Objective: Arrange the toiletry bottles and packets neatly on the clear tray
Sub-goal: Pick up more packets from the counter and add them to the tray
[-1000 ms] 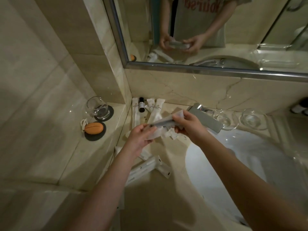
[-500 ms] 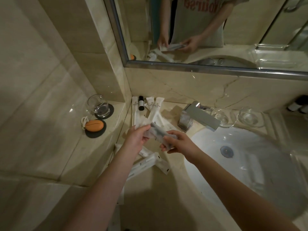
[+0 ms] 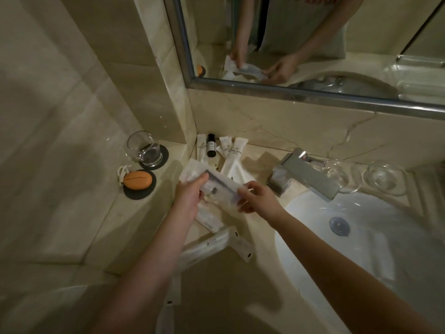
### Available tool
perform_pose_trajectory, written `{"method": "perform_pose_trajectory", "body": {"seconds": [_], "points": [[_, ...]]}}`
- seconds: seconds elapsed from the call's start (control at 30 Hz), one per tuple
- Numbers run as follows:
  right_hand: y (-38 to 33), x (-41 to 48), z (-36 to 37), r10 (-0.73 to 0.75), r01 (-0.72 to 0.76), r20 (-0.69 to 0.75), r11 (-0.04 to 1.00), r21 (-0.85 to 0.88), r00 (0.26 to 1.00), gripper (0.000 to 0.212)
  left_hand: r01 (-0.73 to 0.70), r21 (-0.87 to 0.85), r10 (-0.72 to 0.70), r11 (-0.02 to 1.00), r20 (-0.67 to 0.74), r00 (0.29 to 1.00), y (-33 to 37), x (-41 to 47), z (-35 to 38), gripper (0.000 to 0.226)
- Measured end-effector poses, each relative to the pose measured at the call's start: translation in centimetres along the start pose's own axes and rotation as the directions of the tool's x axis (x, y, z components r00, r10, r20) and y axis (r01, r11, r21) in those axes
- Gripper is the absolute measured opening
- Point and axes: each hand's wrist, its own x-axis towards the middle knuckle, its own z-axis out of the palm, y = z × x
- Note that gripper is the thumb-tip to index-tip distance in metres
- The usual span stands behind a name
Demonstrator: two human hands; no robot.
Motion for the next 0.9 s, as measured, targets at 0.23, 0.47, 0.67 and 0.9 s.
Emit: {"method": "perform_pose_trajectory", "body": {"seconds": [0.23, 0.47, 0.67, 0.9], "points": [[-1.1, 7.4, 0.4, -0.118, -0.057, -0.231, 0.773, -0.632, 0.966, 0.050, -0.048, -0.134, 0.032, 0.990, -0.117, 0.993, 2.7, 2.2, -1.6, 0.046], [-1.3, 10.1, 1.8, 0.182, -0.279, -0.224, 0.778, -0.563, 0.958, 0.026, -0.113, -0.089, 0.097, 0.990, -0.162, 0.982, 3.5, 2.7, -1.5, 0.057], [-1.8, 8.4, 1.1, 0.133, -0.225, -0.210, 0.828, -0.514, 0.969, 0.029, -0.171, -0.057, 0.159, 0.984, -0.173, 0.972, 3.9, 1.7, -1.3, 0.044], [-0.9, 1.9, -0.8, -0.057, -0.067, -0.304, 0.923, -0.380, 0.951, 0.032, -0.235, -0.034, 0.228, 0.971, -0.147, 0.962, 3.2, -1.5, -0.4, 0.022]]}}
